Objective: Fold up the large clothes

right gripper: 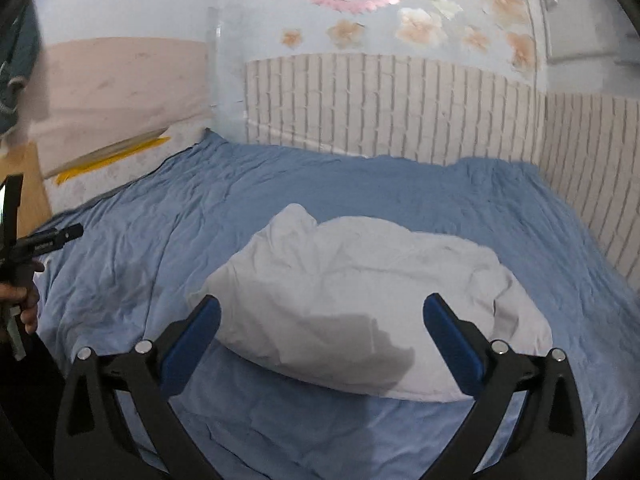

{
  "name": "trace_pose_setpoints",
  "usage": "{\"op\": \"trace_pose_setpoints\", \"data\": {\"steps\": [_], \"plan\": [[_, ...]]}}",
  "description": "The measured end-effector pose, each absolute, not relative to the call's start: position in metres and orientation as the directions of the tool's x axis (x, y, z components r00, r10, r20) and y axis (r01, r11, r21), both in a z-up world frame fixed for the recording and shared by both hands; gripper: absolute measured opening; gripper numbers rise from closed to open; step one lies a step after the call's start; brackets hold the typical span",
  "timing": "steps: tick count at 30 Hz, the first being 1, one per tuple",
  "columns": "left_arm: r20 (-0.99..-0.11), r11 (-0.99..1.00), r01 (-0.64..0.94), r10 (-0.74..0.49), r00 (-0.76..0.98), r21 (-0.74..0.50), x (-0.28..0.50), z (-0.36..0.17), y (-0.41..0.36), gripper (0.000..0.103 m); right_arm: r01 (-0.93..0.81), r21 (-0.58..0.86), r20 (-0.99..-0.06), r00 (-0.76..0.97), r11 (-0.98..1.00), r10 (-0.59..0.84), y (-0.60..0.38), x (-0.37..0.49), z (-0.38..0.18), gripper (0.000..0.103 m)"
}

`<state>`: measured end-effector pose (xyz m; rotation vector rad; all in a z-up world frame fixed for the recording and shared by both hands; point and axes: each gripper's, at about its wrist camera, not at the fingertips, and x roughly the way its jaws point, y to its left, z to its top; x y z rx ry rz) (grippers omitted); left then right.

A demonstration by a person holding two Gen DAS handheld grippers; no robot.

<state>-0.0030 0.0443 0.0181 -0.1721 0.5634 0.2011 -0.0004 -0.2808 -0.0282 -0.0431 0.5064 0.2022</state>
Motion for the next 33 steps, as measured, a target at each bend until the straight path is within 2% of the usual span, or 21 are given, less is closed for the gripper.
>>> {"op": "trace_pose_setpoints", "data": {"steps": [4,6,11,16,18,21,25,33], "plan": [[-0.581,0.985,-0.125,0.035,0.813,-0.115,0.005,0.009,0.033,0.1,-0.143,0.016,-0.469,0.873,0.99,0.134,-0.286,-0.002,-0.023,0.101],[-0.589,0.987,-0.128,0.046,0.807,-0.099,0.001,0.006,0.029,0.1,-0.095,0.005,-0.471,0.878,0.995,0.086,-0.287,0.0,-0.023,0.101],[-0.535,0.987,-0.106,0.024,0.844,-0.124,-0.017,0.015,0.035,0.1,-0.067,-0.02,-0.43,0.901,0.998,0.051,-0.288,-0.005,-0.013,0.101],[-0.546,0.986,-0.126,0.045,0.836,-0.112,-0.012,0.014,0.032,0.1,-0.06,-0.023,-0.454,0.89,0.998,0.043,-0.289,0.001,-0.018,0.101],[-0.517,0.985,-0.113,0.031,0.855,-0.127,-0.017,0.025,0.031,0.1,-0.042,-0.018,-0.463,0.886,0.999,0.029,-0.291,0.004,-0.022,0.101],[-0.451,0.994,-0.101,0.069,0.89,-0.048,-0.024,0.03,0.021,0.1,-0.029,0.011,-0.481,0.876,1.0,0.031,-0.292,0.011,-0.025,0.101],[-0.427,0.995,-0.078,0.1,0.899,0.068,-0.025,0.028,0.008,0.1,-0.021,0.019,-0.478,0.878,1.0,0.028,-0.288,0.019,-0.029,0.101],[-0.449,0.997,-0.071,0.066,0.891,0.004,-0.021,0.03,0.022,0.1,-0.028,-0.054,-0.515,0.857,0.998,-0.004,-0.274,0.03,-0.042,0.101]]}}
